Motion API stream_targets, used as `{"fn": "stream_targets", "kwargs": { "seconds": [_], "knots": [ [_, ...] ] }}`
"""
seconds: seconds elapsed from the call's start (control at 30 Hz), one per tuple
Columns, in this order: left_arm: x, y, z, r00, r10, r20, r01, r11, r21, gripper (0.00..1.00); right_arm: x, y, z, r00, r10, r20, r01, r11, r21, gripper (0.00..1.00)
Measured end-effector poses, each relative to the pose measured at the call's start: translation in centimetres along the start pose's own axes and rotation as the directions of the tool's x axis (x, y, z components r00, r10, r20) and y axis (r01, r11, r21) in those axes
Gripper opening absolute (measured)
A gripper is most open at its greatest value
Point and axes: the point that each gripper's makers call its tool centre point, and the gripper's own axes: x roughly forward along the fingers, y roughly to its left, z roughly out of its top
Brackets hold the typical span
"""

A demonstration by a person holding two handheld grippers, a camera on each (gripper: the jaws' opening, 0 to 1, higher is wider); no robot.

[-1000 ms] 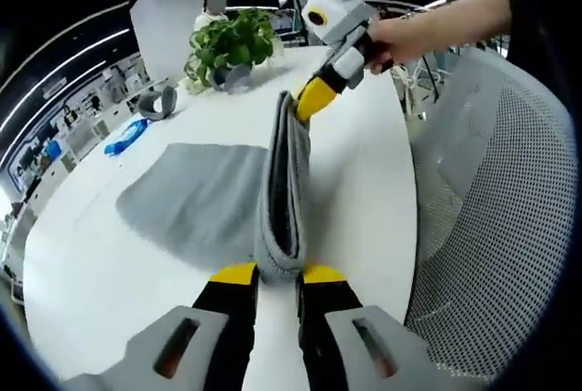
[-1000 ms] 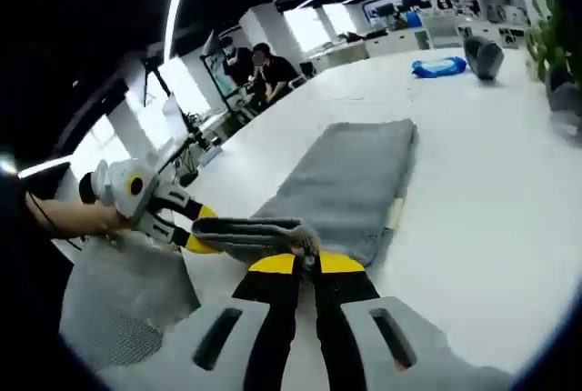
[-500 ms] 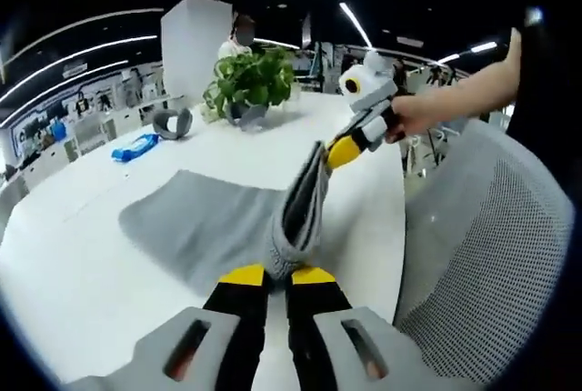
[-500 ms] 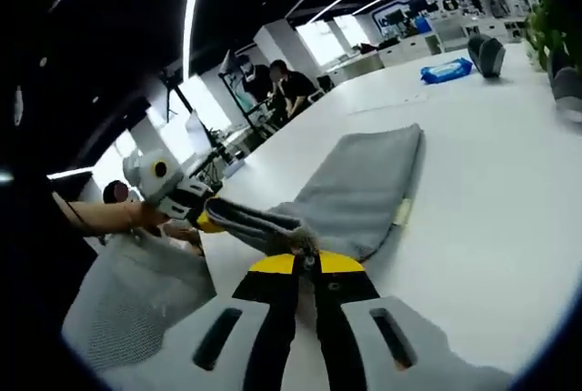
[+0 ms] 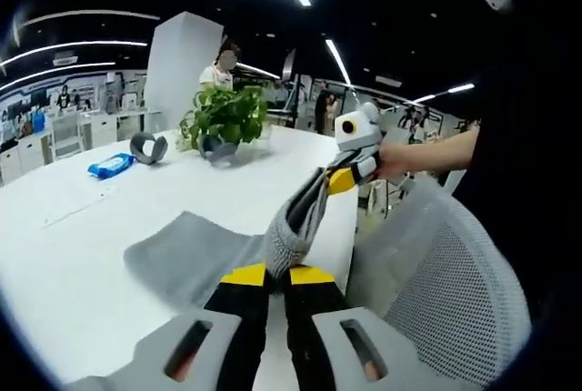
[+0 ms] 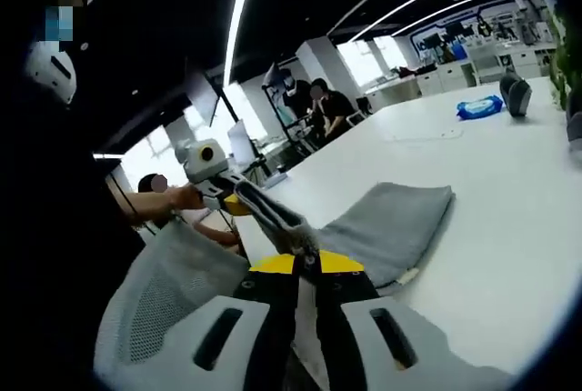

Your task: Fold the towel on the table until its edges align and the towel forms a compact rectangular stack.

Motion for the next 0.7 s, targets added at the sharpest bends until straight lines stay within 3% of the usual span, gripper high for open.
{"fn": "stream_targets", "kwargs": {
  "seconds": [0.3,0.57,0.7],
  "knots": [
    [-1.4,-2.6,0.4,0.998,-0.062,0.014,0.063,0.997,-0.036,0.06,-1.0,3.1,0.3,0.999,0.045,-0.027,-0.046,0.997,-0.06,0.04],
    [-2.3,-4.8,0.6,0.996,-0.09,0.019,0.091,0.993,-0.077,0.05,-1.6,4.9,0.1,0.997,0.07,-0.037,-0.071,0.996,-0.049,0.04],
    [-2.5,-4.9,0.8,0.995,-0.091,0.031,0.094,0.992,-0.086,0.05,-1.6,5.1,0.0,0.996,0.077,-0.037,-0.078,0.996,-0.032,0.04]
  ]
}}
